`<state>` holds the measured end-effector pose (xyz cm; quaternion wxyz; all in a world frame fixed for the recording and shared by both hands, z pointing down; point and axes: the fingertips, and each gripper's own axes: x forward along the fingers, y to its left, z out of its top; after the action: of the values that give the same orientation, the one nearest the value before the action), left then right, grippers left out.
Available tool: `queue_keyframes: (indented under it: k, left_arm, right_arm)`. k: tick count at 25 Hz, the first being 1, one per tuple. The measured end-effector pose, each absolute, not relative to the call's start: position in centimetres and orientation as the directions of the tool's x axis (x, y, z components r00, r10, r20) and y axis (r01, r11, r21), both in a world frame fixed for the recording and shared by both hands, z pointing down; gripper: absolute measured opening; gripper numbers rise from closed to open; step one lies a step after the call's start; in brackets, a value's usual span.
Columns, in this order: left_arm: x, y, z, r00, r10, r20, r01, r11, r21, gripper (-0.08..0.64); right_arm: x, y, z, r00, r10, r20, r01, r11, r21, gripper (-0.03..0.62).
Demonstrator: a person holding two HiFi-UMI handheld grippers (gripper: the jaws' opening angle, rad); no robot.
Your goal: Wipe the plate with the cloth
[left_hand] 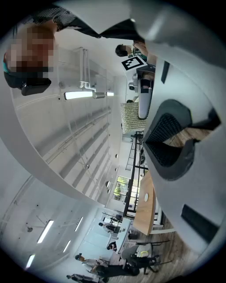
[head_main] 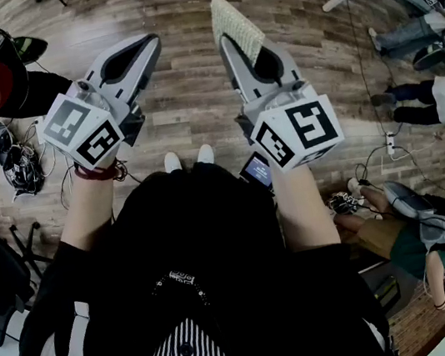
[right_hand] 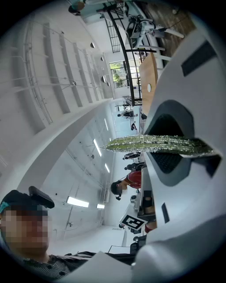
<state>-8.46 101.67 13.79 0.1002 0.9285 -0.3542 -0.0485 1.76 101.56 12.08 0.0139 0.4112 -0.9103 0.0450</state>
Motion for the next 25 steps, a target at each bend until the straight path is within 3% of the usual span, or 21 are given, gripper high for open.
queue_keyframes:
  k: [17,25]
  left_arm:
    - [-3.7,97.3,15.3,0.748,-0.662,0.055,-0.655,-0.722,0.220,-0.005]
    - [-2.1,94.6,15.3,0.778,-0.625,0.065,-0.624,-0.755,0.203,-0.005]
  right_arm:
    - [6.4,97.9,11.8,-0.774,-0.631,0.060,-0.632,0.763,-0.135,0.043]
    - [7.5,94.3,12.8,-0.770,-0.635,0.053,-0.632,0.750,-0.196,0.043]
